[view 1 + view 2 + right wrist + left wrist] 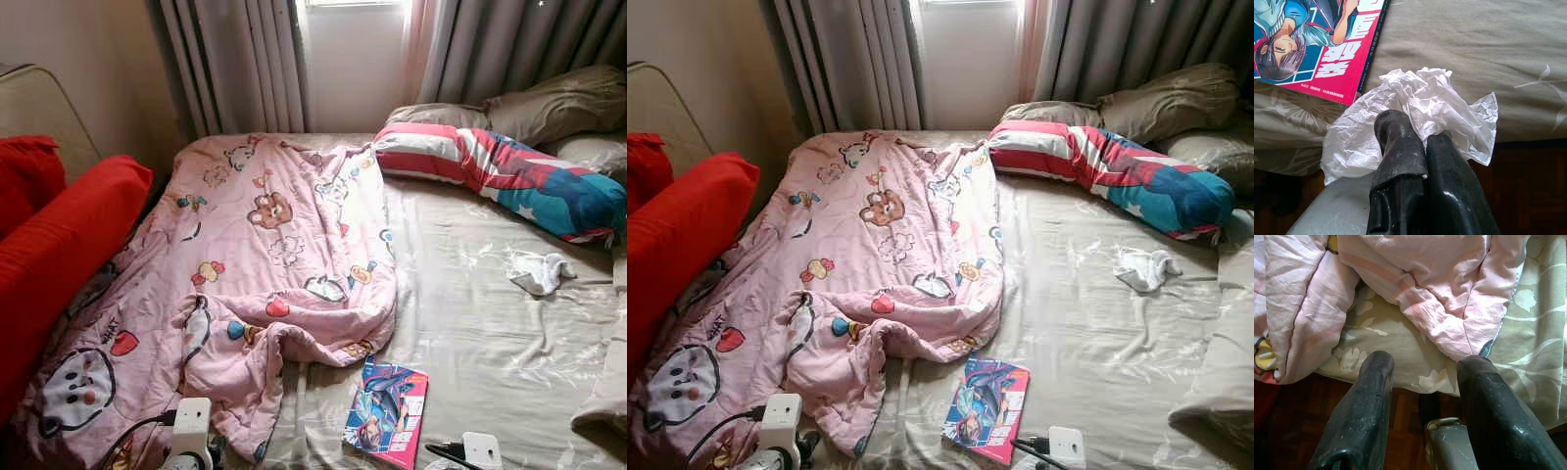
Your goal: Clean up the room
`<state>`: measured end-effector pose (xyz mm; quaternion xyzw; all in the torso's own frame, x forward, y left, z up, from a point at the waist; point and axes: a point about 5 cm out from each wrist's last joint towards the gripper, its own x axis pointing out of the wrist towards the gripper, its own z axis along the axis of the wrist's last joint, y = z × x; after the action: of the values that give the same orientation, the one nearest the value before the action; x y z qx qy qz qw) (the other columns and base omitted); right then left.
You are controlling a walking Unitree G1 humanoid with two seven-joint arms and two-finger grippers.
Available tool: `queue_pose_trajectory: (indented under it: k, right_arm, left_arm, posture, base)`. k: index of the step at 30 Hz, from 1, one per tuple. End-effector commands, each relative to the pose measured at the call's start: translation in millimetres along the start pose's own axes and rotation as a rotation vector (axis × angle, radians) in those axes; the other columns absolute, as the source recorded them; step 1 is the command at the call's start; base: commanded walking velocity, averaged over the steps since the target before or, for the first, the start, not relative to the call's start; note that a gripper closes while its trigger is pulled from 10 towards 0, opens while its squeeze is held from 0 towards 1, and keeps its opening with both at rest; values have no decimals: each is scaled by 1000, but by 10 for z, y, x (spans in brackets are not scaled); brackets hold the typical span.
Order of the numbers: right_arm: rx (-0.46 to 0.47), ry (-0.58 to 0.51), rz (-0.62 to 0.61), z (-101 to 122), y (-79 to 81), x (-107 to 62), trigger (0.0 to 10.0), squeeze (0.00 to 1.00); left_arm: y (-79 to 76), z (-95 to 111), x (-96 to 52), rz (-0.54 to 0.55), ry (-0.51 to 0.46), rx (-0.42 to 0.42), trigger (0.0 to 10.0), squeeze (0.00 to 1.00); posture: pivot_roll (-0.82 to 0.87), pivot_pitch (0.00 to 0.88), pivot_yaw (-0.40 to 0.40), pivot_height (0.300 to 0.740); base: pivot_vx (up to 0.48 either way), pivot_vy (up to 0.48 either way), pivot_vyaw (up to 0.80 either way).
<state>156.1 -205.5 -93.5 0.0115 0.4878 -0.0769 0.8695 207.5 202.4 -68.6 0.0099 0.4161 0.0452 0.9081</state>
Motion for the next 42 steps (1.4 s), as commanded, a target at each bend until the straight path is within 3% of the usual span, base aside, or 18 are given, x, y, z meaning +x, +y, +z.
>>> queue_pose_trajectory:
  k: [1, 20, 42]
  right_arm:
    - [-4, -5, 4, 37, 16, 7, 10000, 0]
    - [-6, -1, 4, 31, 5, 6, 10000, 0]
    - [-5, -5, 5, 59, 14, 11, 10000, 0]
  left_arm:
    - [7, -67, -13, -5, 21, 9, 10000, 0]
    - [-5, -79, -16, -14, 22, 8, 10000, 0]
    - [-6, -58, -9, -18, 25, -3, 10000, 0]
  posture:
    - [-57, 0, 29, 740]
    - [-57, 0, 27, 740]
    - [-54, 0, 25, 740]
  base:
    - [0, 0, 0]
    - [0, 0, 0]
    - [-263, 0, 0]
